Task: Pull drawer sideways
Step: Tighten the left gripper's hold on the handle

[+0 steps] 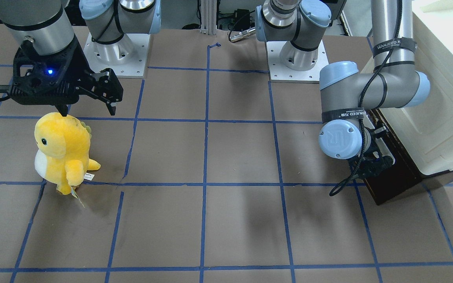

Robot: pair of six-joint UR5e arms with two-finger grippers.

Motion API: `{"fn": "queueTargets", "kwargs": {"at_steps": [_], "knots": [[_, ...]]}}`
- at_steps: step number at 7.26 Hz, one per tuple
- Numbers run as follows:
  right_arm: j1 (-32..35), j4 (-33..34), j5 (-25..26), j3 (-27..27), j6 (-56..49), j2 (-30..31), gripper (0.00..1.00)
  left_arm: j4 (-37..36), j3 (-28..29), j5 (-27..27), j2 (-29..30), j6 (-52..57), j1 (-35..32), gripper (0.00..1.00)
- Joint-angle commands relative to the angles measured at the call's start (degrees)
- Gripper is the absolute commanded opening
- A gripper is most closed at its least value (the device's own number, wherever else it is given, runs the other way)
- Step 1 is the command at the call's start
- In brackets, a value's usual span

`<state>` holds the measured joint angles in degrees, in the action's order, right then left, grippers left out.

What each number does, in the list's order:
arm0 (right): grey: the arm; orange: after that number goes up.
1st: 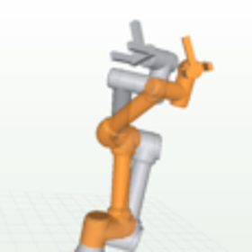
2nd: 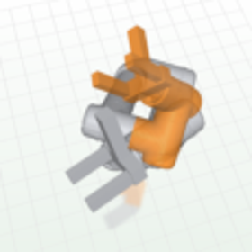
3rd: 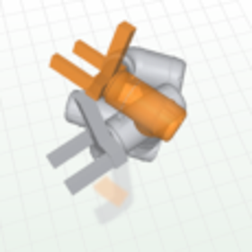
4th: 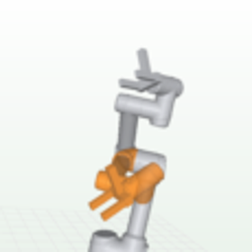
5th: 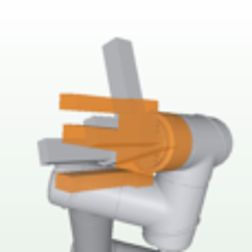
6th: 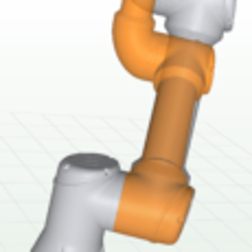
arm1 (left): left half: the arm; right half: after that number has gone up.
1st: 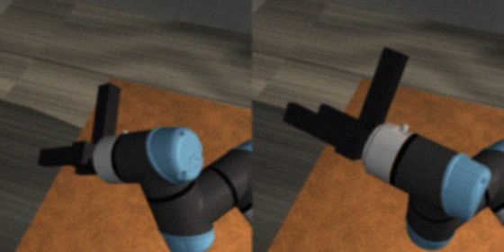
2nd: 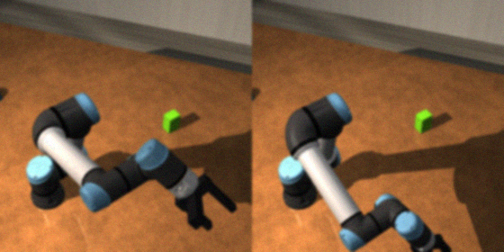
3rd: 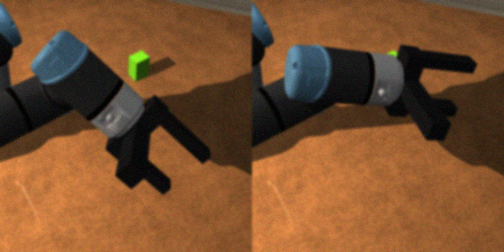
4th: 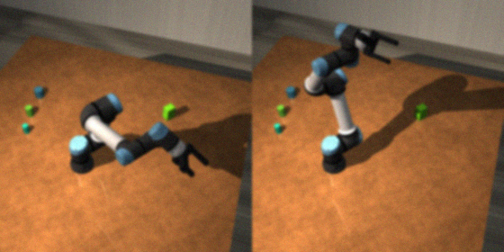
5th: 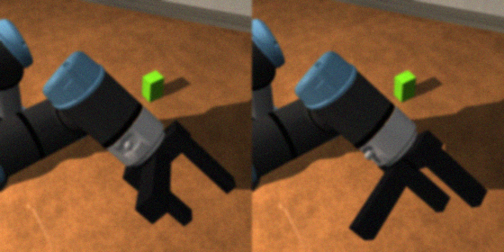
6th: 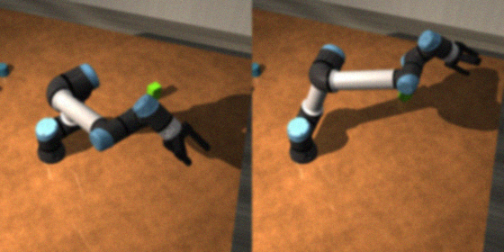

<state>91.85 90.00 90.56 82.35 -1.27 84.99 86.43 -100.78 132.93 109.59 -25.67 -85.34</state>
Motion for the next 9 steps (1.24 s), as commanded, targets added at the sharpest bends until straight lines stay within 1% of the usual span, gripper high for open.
{"fn": "queueTargets", "kwargs": {"at_steps": [1,9], "knots": [[0.00,0.00,-0.03,0.00,0.04,0.00,1.00,0.05,0.06,-0.04,0.01,0.00,0.00,0.09],[0.00,0.00,-0.03,0.00,0.04,0.00,1.00,0.41,0.58,-0.13,0.62,-0.70,-2.02,0.09]]}}
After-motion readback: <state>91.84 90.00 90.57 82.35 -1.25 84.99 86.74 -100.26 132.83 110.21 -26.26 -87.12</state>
